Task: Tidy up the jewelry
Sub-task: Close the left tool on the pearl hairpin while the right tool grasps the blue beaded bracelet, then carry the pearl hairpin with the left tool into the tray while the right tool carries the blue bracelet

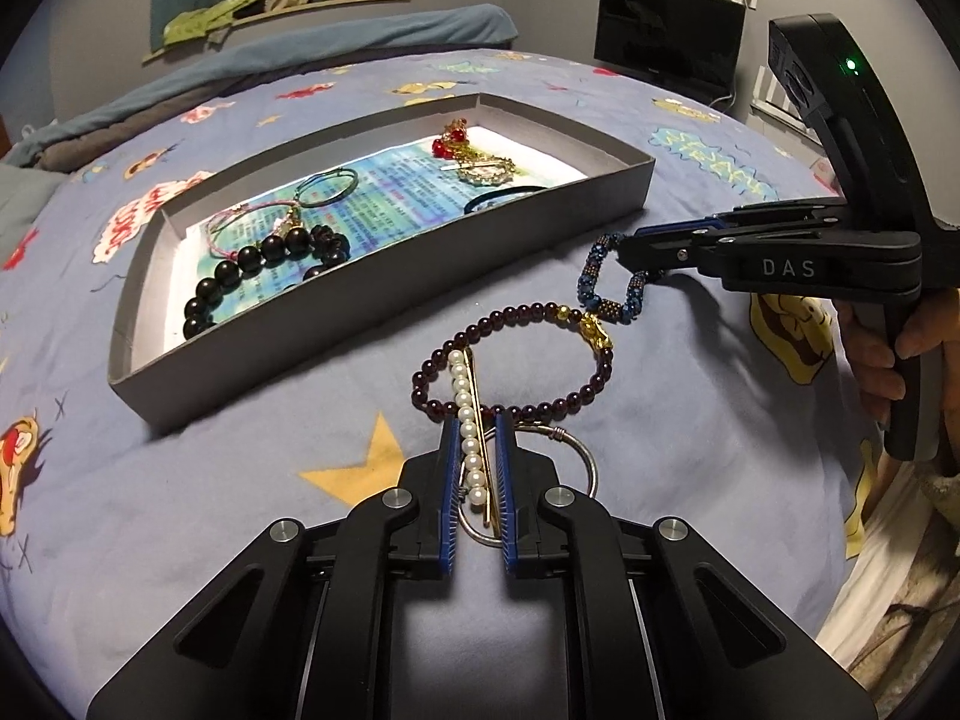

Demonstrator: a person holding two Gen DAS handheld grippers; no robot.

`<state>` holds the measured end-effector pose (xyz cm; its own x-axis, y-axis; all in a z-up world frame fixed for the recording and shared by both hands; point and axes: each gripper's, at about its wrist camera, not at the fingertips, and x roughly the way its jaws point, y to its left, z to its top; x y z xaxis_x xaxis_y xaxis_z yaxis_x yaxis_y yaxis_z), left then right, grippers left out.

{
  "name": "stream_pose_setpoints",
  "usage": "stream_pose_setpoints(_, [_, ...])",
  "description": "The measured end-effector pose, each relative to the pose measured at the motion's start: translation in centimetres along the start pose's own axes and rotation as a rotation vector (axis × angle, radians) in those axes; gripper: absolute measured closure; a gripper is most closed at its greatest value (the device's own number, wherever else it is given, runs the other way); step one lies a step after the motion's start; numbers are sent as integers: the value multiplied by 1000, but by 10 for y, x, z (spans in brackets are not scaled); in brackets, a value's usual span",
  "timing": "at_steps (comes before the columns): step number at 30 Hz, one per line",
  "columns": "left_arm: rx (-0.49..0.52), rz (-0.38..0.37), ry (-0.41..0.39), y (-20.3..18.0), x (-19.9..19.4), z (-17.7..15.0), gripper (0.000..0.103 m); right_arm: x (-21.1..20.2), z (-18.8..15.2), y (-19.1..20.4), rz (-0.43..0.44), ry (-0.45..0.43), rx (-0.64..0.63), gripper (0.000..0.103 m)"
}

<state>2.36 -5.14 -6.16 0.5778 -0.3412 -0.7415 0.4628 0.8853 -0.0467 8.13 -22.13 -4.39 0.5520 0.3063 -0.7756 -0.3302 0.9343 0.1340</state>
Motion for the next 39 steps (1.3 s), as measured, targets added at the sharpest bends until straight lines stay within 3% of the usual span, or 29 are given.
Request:
stream_pose_setpoints(14, [-19, -15, -65, 7, -35, 11, 95, -53, 11, 7, 5, -141, -39, 96])
stream_pose_setpoints(25, [-57, 40, -75, 21, -51, 35, 95, -91, 38, 14, -13, -234, -81, 96])
stream_pose_setpoints(39, [-42, 97, -112, 40, -49, 63, 95, -87, 71, 24, -3, -287, -97, 96])
